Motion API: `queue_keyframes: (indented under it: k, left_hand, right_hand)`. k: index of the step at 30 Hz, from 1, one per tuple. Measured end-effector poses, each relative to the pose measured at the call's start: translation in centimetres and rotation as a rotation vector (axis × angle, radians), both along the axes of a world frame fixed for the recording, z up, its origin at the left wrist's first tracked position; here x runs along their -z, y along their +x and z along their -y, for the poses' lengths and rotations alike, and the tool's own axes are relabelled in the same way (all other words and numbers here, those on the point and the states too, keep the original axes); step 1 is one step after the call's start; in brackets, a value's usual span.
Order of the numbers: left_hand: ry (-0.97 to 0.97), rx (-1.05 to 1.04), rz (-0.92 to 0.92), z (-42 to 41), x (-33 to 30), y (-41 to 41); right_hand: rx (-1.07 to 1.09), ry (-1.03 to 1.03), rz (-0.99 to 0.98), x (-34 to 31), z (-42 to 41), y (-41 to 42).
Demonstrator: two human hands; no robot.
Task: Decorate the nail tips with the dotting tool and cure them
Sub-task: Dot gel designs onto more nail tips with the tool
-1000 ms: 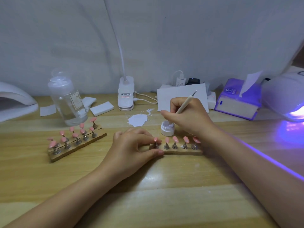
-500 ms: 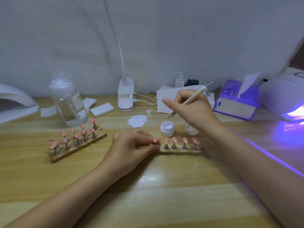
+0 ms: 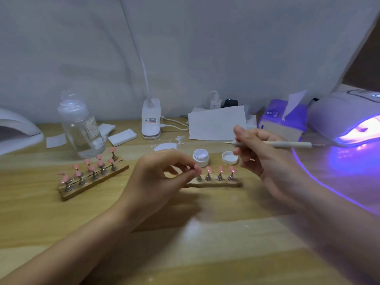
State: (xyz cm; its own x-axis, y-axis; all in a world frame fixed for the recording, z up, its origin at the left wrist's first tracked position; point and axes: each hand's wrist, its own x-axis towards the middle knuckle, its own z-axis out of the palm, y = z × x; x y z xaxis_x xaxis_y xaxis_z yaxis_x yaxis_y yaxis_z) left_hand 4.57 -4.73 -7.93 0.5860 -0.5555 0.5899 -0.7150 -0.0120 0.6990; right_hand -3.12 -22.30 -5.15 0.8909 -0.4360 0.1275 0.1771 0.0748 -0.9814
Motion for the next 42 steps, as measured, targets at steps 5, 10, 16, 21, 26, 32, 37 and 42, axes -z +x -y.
queue_keyframes:
  k: [5,10,16,21,26,32,37,42]
  left_hand:
    - [0.138,0.188,-0.169,1.5,0.4,-1.8]
    - [0.222,0.126,-0.262,2.5,1.4,-2.2]
    - [0.172,0.127,-0.238,2.3,2.2,-2.1]
    - [0.163,0.142,-0.215,2.5,2.4,-1.9]
    - [0.156,0.137,-0.191,2.6,2.4,-1.9]
    - [0.164,0.120,-0.138,2.5,2.4,-2.0]
    - [0.160,0.130,-0.102,2.5,2.5,-2.0]
    - [0.158,0.153,-0.076,2.5,2.5,-1.9]
  right_hand:
    - [0.088,0.047,0.027,1.4,-0.8,-1.0]
    - [0.157,-0.020,0.117,2.5,-1.6,-1.2]
    - [0.103,-0.165,0.167,3.3,-2.2,-1.6]
    - [0.094,-0.219,0.168,3.8,-2.2,-1.3]
    - [0.098,-0.304,0.158,4.2,-2.1,-1.3]
    - [0.075,-0.292,0.154,4.1,-2.3,-1.5]
    - [0.078,-0.280,0.153,3.9,-2.4,-1.5]
    - [0.074,-0.271,0.158,3.8,-2.5,-1.4]
